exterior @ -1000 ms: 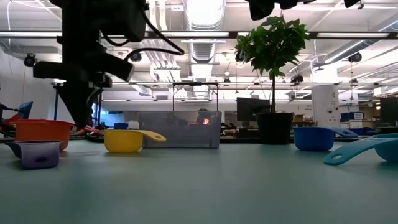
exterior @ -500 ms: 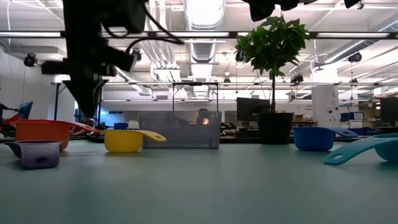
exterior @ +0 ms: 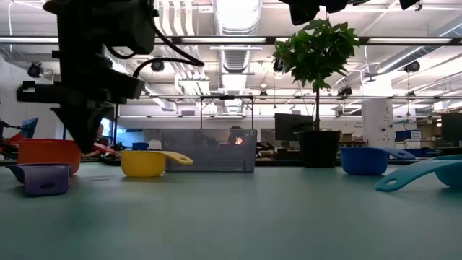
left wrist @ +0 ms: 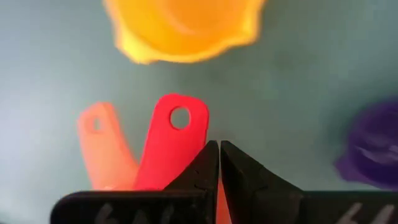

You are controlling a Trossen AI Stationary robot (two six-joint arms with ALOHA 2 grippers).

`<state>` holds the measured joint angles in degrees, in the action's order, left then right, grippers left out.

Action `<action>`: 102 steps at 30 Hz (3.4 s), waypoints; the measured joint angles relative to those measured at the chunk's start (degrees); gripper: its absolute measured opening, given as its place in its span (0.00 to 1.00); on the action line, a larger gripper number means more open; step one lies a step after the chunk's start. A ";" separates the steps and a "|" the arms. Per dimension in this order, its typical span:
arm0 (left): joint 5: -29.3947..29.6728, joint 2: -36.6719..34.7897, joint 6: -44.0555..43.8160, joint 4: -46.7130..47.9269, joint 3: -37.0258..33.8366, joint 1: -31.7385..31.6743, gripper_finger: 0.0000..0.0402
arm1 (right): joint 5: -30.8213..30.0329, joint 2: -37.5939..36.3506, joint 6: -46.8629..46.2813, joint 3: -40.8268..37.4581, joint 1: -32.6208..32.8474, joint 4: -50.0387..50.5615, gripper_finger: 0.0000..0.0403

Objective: Nest measuring cups in basket
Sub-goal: Stack the red measuring cup into the orange measuring cup, then stack the blue measuring cup into the red measuring cup

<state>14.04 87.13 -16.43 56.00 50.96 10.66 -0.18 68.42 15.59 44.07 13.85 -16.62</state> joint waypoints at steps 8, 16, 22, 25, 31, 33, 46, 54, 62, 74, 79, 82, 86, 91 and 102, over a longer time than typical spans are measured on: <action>10.00 -0.04 -2.64 2.52 2.10 -0.51 0.00 | 0.00 0.00 -0.07 0.00 0.00 -0.02 0.02; -0.75 -1.85 -0.34 3.82 5.27 -0.70 0.00 | 0.00 0.00 -0.17 0.00 0.00 0.07 0.02; -2.50 -1.96 3.39 1.03 3.77 -1.23 0.00 | 0.02 0.00 -0.24 0.00 0.00 0.13 0.02; 1.41 -1.88 2.51 -0.23 2.70 -1.98 0.00 | 0.02 0.00 -0.68 0.00 0.00 0.27 0.02; 3.01 -1.88 1.82 0.06 1.73 -3.45 0.00 | 0.02 0.00 -0.66 0.00 0.01 0.43 0.02; 3.51 -1.88 1.77 0.01 1.73 -3.66 0.00 | 0.02 0.00 -0.66 0.00 0.00 0.51 0.02; -0.40 -1.90 2.60 -0.96 -1.38 -3.82 0.00 | 0.02 0.00 -0.61 0.00 0.00 1.16 0.02; 5.58 -1.92 1.31 -1.06 -1.09 -4.05 0.00 | 0.02 0.00 -0.50 0.00 0.00 1.16 0.02; 6.51 -1.92 -0.90 0.93 -1.11 -4.31 0.00 | 0.01 0.00 -0.50 0.00 0.02 1.25 0.02; 7.96 -2.60 -2.58 1.67 -0.89 -4.39 0.00 | 0.00 0.00 -0.52 0.00 0.02 1.36 0.02; 7.96 -5.24 -4.29 1.21 1.48 -3.90 0.00 | 0.00 0.00 -0.89 0.00 0.00 1.37 0.02; 7.95 -8.26 -4.88 -2.21 2.72 -2.27 0.00 | 0.02 0.00 -2.57 0.00 0.02 1.68 0.02; 7.96 -13.70 -5.15 -12.88 2.52 1.33 0.00 | 0.02 0.00 -5.60 0.00 0.02 3.91 0.02; 8.01 -18.37 -3.75 -25.75 2.13 6.51 0.00 | 0.02 0.00 -10.95 0.00 0.00 4.44 0.02; 29.80 -17.73 10.56 -42.20 -0.20 19.47 0.00 | -4.19 0.00 -26.67 0.28 0.00 11.22 0.02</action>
<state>43.85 69.41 -5.87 13.80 50.76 30.13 -4.37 68.42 -11.07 44.36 13.85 -5.40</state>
